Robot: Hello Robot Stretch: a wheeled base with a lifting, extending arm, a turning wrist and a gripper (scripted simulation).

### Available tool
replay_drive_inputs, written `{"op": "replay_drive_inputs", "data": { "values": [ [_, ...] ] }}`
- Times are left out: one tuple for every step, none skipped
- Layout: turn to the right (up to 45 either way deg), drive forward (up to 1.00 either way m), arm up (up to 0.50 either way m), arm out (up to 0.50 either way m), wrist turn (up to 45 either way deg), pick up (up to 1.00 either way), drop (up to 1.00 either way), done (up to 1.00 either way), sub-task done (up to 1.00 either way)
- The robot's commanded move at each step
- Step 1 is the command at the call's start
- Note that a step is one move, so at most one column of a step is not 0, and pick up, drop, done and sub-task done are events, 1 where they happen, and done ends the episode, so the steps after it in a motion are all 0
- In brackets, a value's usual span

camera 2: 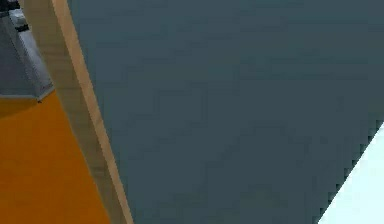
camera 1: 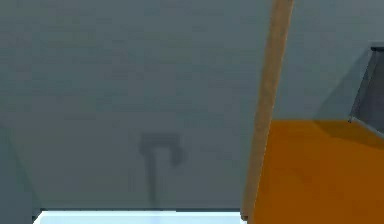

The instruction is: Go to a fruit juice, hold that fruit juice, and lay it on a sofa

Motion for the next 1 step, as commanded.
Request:
{"op": "replay_drive_inputs", "data": {
  "values": [
    [0.0,0.15,0.0,0.0,0.0,0.0,0.0,0.0,0.0]
  ]
}}
